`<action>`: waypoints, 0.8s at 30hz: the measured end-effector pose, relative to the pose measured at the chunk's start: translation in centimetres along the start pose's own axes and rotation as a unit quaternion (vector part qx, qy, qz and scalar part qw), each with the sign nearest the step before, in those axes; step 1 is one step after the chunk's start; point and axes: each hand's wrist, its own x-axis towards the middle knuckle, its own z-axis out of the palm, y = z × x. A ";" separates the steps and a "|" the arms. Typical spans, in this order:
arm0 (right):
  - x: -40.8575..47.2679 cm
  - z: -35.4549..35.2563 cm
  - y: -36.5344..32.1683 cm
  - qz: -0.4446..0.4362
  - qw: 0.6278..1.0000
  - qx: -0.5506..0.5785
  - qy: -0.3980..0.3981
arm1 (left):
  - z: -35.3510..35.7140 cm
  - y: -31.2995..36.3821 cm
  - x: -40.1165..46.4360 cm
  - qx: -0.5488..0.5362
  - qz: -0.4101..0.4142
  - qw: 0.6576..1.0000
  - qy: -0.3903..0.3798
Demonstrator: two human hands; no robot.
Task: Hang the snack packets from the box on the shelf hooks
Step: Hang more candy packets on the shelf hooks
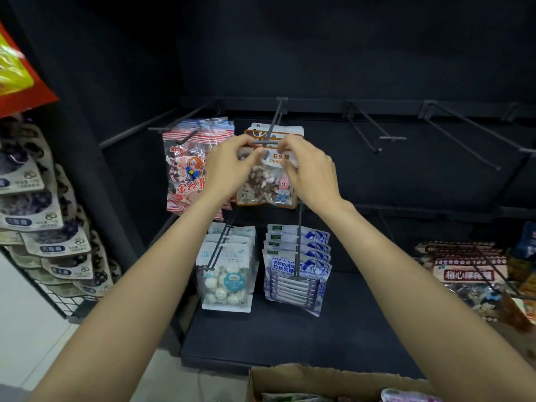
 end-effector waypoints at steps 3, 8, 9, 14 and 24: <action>0.7 0.5 1.2 -0.044 0.994 -0.091 -0.046 | 1.4 0.1 1.3 0.059 0.013 0.998 0.028; 3.1 1.2 2.5 -0.035 0.977 -0.204 -0.060 | 3.4 -0.7 3.8 0.076 -0.009 0.997 0.028; 3.3 1.4 2.5 -0.024 0.974 -0.218 -0.063 | 3.7 -0.8 3.9 0.074 -0.005 0.997 0.032; 1.6 2.3 3.0 -0.027 0.970 -0.237 -0.052 | 4.9 -0.9 2.2 0.026 -0.031 0.997 0.066; -9.9 -0.2 1.9 -0.085 0.978 -0.191 -0.001 | 2.4 1.9 -10.2 0.033 -0.041 0.995 0.088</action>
